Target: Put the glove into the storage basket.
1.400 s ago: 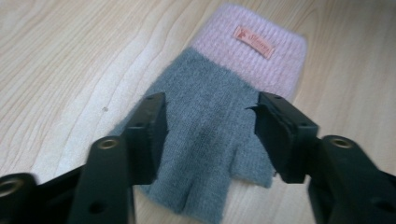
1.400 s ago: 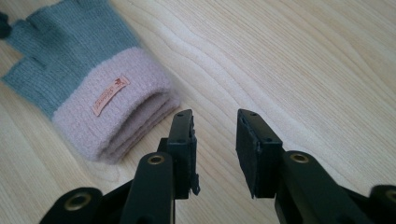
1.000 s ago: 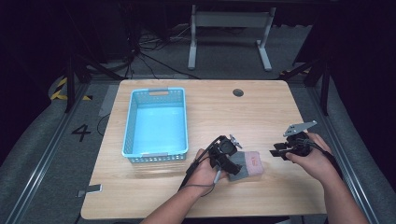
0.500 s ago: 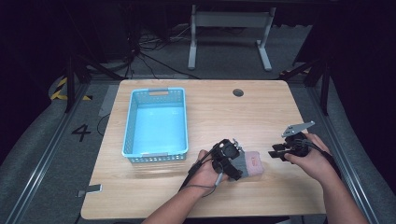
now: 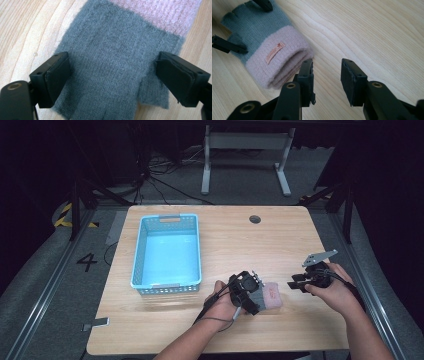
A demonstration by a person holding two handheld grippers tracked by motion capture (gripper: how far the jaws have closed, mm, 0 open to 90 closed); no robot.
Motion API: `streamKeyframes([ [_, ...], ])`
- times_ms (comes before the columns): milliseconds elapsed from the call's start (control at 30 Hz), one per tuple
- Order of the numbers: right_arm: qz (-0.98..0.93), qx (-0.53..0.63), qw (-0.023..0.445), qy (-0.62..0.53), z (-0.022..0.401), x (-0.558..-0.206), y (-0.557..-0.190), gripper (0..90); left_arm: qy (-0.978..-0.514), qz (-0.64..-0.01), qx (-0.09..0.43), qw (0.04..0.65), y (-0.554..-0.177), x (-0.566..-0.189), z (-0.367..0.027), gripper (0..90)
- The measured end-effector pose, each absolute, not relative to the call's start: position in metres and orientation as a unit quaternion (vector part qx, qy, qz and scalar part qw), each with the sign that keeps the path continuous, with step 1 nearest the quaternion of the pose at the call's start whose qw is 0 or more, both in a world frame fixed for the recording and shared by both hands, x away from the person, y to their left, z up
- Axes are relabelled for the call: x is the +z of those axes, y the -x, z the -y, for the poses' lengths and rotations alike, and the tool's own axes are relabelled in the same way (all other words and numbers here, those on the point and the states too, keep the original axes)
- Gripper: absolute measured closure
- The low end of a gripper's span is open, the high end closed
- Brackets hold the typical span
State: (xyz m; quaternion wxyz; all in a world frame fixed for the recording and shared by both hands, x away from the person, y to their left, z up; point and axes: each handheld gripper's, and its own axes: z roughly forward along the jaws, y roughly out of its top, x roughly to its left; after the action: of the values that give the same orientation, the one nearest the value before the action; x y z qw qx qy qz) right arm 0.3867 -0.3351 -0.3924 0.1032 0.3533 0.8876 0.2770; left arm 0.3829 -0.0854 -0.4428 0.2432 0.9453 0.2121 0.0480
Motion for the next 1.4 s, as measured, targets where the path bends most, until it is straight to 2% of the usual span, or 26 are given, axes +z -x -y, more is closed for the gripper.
streamKeyframes([
  [267,-0.883,0.282,0.11,-0.359,0.34,-0.388,-0.386,62.7,-0.946,-0.218,0.049,0.235,-0.379,-0.44,0.087,21.8],
  [500,-0.882,0.285,0.113,-0.359,0.342,-0.386,-0.387,62.5,-0.948,-0.203,0.049,0.241,-0.371,-0.437,0.089,48.5],
  [700,-0.882,0.285,0.11,-0.359,0.341,-0.387,-0.387,62.2,-0.944,-0.209,0.055,0.249,-0.371,-0.436,0.087,60.4],
  [900,-0.882,0.285,0.109,-0.359,0.343,-0.388,-0.388,62.2,-0.942,-0.217,0.037,0.253,-0.377,-0.429,0.081,64.8],
  [1400,-0.881,0.288,0.108,-0.359,0.342,-0.387,-0.392,61.9,-0.937,-0.216,0.026,0.273,-0.377,-0.392,0.054,65.3],
])
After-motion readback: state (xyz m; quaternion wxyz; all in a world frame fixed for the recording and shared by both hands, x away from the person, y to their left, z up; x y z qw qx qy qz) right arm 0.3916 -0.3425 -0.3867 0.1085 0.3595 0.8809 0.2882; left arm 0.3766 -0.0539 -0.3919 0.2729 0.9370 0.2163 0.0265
